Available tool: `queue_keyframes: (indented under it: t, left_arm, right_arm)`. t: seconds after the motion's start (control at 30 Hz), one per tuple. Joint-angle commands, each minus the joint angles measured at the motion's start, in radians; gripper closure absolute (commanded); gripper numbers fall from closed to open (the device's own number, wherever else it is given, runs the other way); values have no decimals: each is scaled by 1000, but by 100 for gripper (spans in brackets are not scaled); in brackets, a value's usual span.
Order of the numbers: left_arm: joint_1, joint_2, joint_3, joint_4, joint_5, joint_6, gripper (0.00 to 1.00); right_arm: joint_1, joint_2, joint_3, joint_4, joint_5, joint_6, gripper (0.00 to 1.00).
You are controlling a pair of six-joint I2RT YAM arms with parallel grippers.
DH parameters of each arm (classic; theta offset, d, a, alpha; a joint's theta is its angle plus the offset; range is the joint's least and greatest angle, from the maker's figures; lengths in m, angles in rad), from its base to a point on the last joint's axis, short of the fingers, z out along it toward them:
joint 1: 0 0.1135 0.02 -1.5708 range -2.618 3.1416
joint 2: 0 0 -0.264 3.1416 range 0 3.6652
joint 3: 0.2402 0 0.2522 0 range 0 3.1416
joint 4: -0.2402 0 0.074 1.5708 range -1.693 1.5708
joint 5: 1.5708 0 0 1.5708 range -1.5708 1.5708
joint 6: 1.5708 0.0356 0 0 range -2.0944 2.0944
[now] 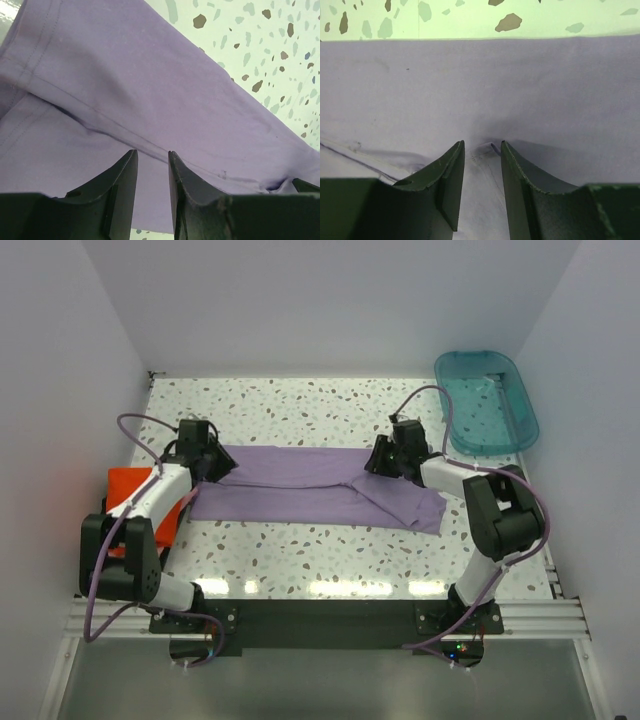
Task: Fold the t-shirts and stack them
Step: Fold the tshirt
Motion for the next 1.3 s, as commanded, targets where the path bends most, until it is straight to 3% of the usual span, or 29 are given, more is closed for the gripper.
queue_keyframes:
  t: [0.0, 0.17, 0.3, 0.43, 0.87, 1.17, 1.27]
  left_arm:
    - [-1, -42, -17, -8, 14, 36, 64]
    - [-1, -62, -28, -11, 14, 43, 64]
    - [-1, -76, -31, -17, 17, 50, 64]
    - [-1, -96, -43, -12, 18, 51, 64]
    - [-1, -102, -92, 20, 37, 51, 64]
    - [-2, -93, -129, 45, 60, 45, 64]
    - [-2, -87, -135, 49, 67, 43, 64]
  right_arm:
    - [7, 22, 32, 48, 43, -21, 62]
    - [23, 40, 36, 50, 44, -12, 72]
    - [32, 22, 20, 51, 47, 10, 89]
    - [52, -49, -27, 57, 46, 48, 100]
    - [188, -271, -182, 56, 120, 151, 100]
    - [325, -268, -202, 45, 207, 180, 100]
    - [352, -259, -193, 33, 230, 185, 95]
